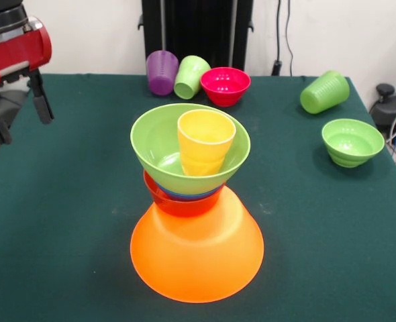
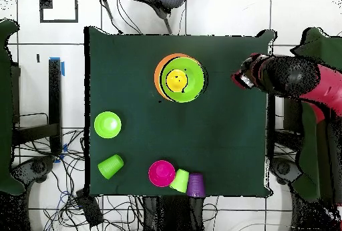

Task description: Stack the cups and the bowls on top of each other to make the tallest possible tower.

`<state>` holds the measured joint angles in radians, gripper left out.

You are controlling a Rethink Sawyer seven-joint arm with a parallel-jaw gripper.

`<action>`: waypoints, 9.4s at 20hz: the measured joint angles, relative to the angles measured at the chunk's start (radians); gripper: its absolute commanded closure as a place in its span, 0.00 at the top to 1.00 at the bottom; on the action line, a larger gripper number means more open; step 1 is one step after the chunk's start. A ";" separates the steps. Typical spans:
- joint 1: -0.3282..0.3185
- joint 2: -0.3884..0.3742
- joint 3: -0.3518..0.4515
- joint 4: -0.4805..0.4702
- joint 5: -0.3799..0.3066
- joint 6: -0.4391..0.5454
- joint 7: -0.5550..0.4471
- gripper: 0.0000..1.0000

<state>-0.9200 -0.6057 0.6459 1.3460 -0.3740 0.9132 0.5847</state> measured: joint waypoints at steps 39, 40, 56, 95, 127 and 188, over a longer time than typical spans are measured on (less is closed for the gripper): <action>-0.015 -0.306 0.004 0.578 -0.030 -0.060 0.000 1.00; -0.012 -0.310 0.004 0.588 -0.030 -0.070 0.000 1.00; 0.138 -0.318 -0.039 0.758 -0.030 -0.421 0.062 1.00; 0.226 -0.096 -0.239 0.778 -0.103 -0.483 0.124 1.00; 0.185 0.167 -0.288 0.708 -0.183 -0.518 0.124 1.00; 0.239 0.165 -0.404 0.722 -0.183 -0.611 0.124 0.00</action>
<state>-0.6805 -0.4405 0.2420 2.0684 -0.5574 0.3018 0.7082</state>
